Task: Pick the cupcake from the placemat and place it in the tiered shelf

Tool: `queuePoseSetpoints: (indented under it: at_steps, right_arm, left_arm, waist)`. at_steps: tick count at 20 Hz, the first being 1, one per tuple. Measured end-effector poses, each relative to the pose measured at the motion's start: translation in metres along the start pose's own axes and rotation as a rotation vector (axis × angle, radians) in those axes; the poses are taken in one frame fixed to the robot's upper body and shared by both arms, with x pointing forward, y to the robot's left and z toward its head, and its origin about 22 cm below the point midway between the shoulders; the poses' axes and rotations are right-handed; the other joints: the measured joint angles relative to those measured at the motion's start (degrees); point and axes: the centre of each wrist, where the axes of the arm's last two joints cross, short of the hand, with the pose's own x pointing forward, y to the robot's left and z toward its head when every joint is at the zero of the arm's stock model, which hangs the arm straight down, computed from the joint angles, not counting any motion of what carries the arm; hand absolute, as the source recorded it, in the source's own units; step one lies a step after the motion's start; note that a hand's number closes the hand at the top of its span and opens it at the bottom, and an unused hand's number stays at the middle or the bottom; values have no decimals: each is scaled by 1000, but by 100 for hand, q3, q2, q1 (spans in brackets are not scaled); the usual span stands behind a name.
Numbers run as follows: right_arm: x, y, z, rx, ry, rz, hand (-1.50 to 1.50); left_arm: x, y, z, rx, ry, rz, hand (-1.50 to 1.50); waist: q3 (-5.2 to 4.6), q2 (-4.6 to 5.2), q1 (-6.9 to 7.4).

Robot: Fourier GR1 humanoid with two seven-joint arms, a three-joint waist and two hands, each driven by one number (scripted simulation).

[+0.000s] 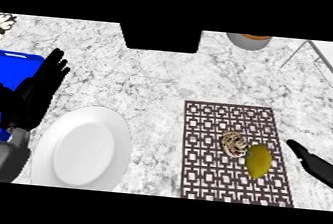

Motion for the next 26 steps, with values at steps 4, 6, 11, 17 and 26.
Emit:
queuePoseSetpoints:
  at_steps: [4, 6, 11, 17, 26]
  right_arm:
    - [18, 4, 6, 143, 128, 165, -150]
    - [22, 0, 7, 202, 187, 315, -150]
    - [39, -5, -4, 264, 283, 736, -150]
    - [61, 45, -11, 273, 383, 955, -150]
    - [47, 122, -17, 373, 432, 1088, -150]
  left_arm:
    - [8, 2, -4, -9, -3, -1, 0]
    - [8, 1, -4, -13, 1, -2, 0]
    - [13, -5, -8, -33, -8, -1, 0]
    - [16, -12, -13, -47, -15, 4, 0]
    - [16, -13, -18, -50, -3, 12, 0]
  waist:
    - [-18, 5, 65]
    - [-34, 15, 105]
    - [-55, 54, 235]
    - [-31, 54, 336]
    - [-12, 36, 276]
